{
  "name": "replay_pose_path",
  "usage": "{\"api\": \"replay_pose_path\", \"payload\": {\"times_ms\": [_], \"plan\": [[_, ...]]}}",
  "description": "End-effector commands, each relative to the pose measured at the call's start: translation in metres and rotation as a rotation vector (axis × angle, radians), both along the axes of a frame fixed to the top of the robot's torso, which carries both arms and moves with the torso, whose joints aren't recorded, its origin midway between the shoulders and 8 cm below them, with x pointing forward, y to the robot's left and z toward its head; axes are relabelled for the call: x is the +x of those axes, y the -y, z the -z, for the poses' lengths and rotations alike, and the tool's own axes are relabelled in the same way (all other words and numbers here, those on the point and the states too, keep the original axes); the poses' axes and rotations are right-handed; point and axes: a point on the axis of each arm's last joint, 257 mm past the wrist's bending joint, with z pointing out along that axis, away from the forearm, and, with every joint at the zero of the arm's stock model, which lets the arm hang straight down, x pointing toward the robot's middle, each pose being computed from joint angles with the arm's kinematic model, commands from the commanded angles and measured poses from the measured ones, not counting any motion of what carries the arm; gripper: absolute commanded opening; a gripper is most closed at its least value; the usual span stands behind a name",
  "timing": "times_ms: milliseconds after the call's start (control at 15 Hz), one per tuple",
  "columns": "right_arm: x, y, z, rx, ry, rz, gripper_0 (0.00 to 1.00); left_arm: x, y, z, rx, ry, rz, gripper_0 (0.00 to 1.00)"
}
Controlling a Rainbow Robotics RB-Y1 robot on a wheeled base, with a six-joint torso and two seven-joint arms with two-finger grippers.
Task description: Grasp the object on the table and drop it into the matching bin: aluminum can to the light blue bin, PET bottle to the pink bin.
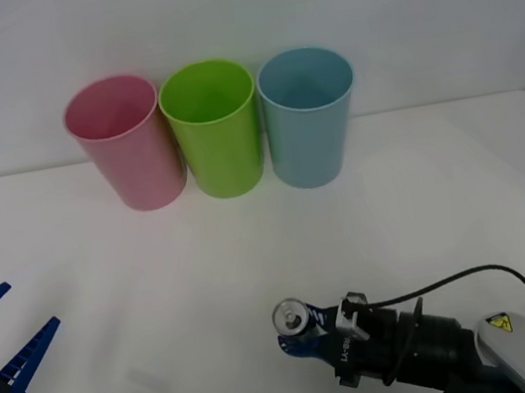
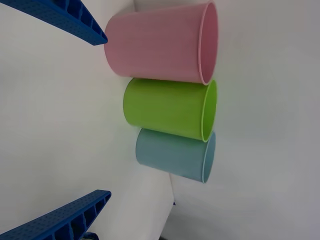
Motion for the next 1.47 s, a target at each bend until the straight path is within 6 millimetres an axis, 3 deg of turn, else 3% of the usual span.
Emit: {"api": "replay_pose_path", "payload": {"times_ms": [67, 600, 1067, 1467], "plan": [[0.004, 0.009, -0.018, 0.025, 0.018, 0.019, 0.0, 0.0, 0.0, 0.0, 0.0, 0.0, 0.0, 1.0], [0.028, 0.051, -0.094, 0.159, -0.016, 0.122, 0.0, 0.0, 0.0, 0.0, 0.0, 0.0, 0.0, 1.0], [0.055, 0.085, -0.191, 0.323, -0.007, 0.215, 0.0, 0.0, 0.0, 0.0, 0.0, 0.0, 0.0, 1.0], [0.096, 0.103, -0.253, 0.364, 0.143, 0.356, 0.0, 0.0, 0.0, 0.0, 0.0, 0.0, 0.0, 1.0]]}}
